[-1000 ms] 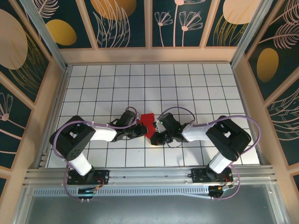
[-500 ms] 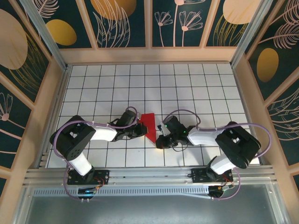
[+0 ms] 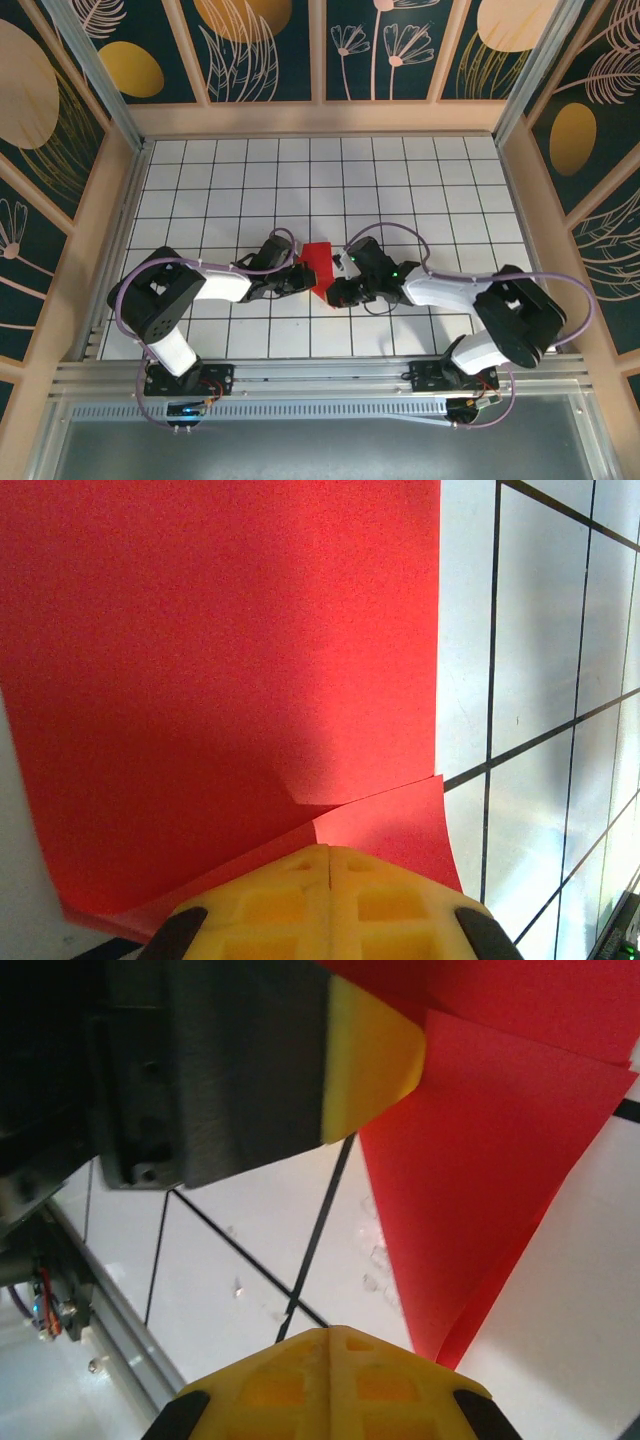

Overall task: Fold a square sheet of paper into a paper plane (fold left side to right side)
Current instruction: Third fold the triangle at the center of the table.

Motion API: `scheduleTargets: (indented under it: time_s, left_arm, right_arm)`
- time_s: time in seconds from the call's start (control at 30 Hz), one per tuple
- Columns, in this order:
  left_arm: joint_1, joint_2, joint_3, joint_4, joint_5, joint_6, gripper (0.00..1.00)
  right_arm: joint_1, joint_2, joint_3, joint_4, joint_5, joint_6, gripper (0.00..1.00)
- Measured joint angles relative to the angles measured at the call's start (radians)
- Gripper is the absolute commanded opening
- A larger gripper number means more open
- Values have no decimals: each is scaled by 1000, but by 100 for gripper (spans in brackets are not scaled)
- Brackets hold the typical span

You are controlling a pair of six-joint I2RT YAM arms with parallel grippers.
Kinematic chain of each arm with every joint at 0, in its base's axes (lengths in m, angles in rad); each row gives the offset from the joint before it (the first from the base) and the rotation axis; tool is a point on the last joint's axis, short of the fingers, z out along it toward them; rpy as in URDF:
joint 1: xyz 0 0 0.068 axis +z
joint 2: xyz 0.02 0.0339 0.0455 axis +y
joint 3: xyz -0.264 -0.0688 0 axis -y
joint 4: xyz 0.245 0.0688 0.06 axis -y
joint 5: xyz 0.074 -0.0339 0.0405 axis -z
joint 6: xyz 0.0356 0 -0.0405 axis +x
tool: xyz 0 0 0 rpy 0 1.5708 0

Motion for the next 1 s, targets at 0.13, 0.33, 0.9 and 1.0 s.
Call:
scheduleTargets:
  time_s: [0.13,0.33,0.9,1.0]
  left_arm:
    - [0,1,2,-1,0,0,0]
    - [0,1,2,-2,0,0,0]
    - [-5,-126,-68,-29,-29,11,0]
    - [-5,-166,-119,22,1,3,0]
  right_arm:
    - [0,62,11,11,20,5,0]
    - [-6,97,15,9,50,18,0]
    - [-11,140,55,-33,50,22,0]
    - [-11,140,58,-39,53,22,0]
